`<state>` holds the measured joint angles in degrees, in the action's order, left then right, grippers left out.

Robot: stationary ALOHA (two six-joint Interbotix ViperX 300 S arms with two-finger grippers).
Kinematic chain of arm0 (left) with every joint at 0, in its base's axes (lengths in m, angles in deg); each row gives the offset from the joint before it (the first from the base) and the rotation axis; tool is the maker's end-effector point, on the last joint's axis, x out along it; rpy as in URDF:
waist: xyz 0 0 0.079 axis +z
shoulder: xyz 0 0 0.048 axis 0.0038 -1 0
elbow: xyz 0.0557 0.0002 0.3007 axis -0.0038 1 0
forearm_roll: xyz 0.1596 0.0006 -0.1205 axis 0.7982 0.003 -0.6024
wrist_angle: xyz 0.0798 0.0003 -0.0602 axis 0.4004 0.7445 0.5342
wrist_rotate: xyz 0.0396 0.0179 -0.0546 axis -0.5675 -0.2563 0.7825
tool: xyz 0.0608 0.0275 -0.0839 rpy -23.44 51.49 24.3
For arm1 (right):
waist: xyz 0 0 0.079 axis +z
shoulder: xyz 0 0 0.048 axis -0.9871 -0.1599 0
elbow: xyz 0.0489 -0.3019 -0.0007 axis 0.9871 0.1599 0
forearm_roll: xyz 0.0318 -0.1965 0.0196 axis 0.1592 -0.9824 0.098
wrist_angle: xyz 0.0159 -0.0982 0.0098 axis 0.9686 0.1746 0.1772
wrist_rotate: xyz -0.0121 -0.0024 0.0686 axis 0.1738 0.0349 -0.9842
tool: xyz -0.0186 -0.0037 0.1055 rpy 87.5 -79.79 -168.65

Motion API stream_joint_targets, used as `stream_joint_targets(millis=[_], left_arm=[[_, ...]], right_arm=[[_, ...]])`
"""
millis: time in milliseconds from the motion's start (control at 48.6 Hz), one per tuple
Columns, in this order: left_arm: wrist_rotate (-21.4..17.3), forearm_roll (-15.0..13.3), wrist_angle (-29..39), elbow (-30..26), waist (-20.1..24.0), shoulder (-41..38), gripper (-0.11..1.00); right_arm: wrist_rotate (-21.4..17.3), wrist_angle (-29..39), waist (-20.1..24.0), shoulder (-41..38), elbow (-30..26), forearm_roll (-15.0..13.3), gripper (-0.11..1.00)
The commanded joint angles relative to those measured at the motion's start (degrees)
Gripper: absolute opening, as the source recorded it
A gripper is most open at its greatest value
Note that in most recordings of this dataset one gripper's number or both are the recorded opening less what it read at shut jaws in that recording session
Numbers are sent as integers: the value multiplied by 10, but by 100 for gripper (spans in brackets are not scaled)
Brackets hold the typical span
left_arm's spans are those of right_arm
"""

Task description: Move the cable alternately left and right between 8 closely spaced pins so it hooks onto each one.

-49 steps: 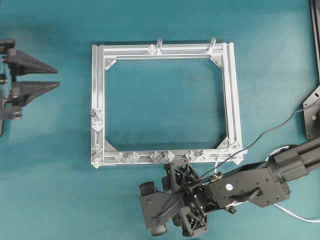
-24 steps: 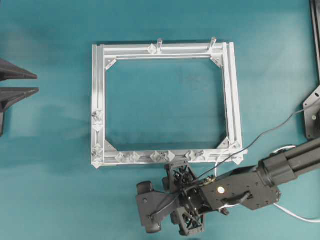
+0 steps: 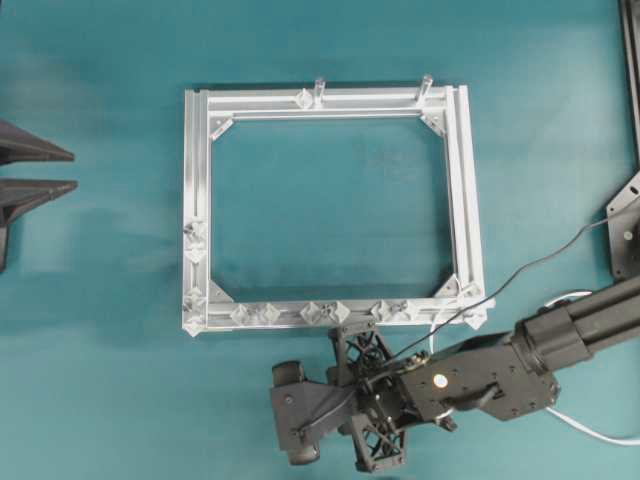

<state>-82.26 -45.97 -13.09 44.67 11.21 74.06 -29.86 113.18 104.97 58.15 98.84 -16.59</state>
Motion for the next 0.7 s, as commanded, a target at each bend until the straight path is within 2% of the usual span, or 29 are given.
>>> stream_joint_targets(millis=[0, 473, 679], left_arm=[[2, 2, -3, -11, 2, -4, 50], [2, 2, -3, -11, 2, -4, 50], [2, 2, -3, -11, 2, -4, 50]], right_arm=[[-8, -2, 4, 10, -11, -1, 16], [-50, 9, 4, 29, -18, -2, 16], [-126, 66, 10, 51, -19, -11, 16]])
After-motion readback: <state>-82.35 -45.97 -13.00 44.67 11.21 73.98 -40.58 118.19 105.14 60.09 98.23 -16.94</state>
